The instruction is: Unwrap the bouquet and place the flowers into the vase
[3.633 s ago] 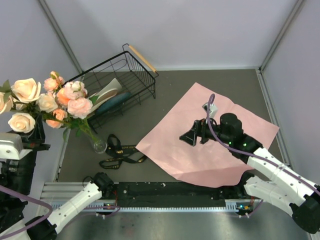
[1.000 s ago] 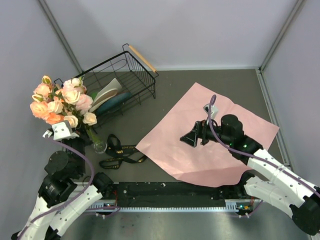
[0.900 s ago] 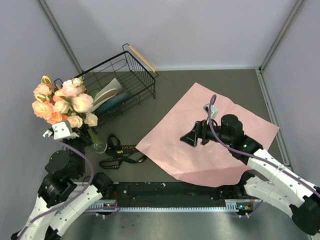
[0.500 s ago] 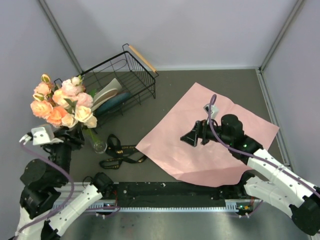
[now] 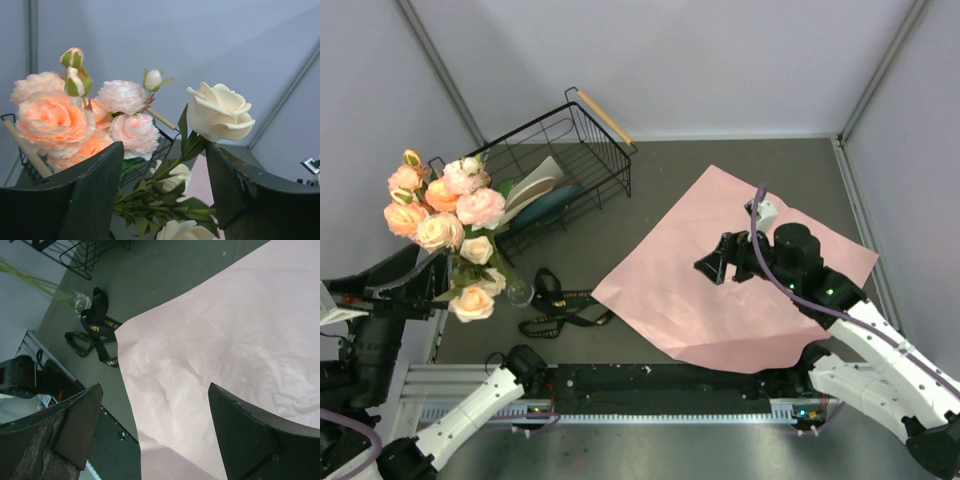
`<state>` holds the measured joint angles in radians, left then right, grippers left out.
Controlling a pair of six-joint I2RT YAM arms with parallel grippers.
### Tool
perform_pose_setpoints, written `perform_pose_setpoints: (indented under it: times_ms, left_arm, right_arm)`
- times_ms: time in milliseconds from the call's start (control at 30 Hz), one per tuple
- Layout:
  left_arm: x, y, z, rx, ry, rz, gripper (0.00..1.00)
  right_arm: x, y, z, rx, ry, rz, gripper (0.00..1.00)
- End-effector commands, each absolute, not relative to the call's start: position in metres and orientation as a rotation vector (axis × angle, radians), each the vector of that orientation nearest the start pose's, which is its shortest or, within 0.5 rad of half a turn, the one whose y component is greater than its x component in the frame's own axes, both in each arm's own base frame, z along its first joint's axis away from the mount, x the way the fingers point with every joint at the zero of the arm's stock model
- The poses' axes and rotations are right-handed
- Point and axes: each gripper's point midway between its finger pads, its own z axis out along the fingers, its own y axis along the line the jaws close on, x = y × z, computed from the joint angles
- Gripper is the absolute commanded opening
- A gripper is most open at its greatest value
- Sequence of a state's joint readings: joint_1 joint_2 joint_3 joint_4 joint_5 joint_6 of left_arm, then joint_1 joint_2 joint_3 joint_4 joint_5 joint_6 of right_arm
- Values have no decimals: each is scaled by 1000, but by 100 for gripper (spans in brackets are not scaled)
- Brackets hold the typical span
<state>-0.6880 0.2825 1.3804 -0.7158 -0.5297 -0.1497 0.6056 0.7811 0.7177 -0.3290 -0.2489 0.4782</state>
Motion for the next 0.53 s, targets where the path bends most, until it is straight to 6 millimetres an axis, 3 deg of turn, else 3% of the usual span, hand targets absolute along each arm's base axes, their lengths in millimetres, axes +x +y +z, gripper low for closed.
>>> perform_pose_setpoints:
  times_ms: [0, 133, 167, 200, 233, 333, 400, 500]
  left_arm:
    - [107, -22, 500, 3, 1287, -569, 72]
    - [119, -79, 524, 181, 1310, -700, 72]
    - [114, -98, 530, 269, 1300, -768, 72]
    - [115, -109, 535, 306, 1300, -800, 78]
    - [116, -127, 543, 356, 1303, -853, 97]
    - [117, -150, 553, 397, 1287, -955, 99]
    - [112, -155, 566, 411, 1213, -1000, 99]
    - [113, -156, 572, 395, 1187, -1017, 99]
  right_arm:
    - [216, 179, 244, -195, 2018, 720, 88]
    - [218, 145, 250, -126, 2014, 538, 90]
    - [214, 138, 247, -121, 2036, 507, 91]
    - [213, 131, 255, -108, 2015, 481, 91]
    - [211, 126, 257, -102, 2009, 466, 92]
    - [201, 112, 261, -70, 2011, 434, 95]
    - [195, 109, 260, -68, 2010, 442, 95]
    - [184, 103, 274, -42, 1952, 481, 99]
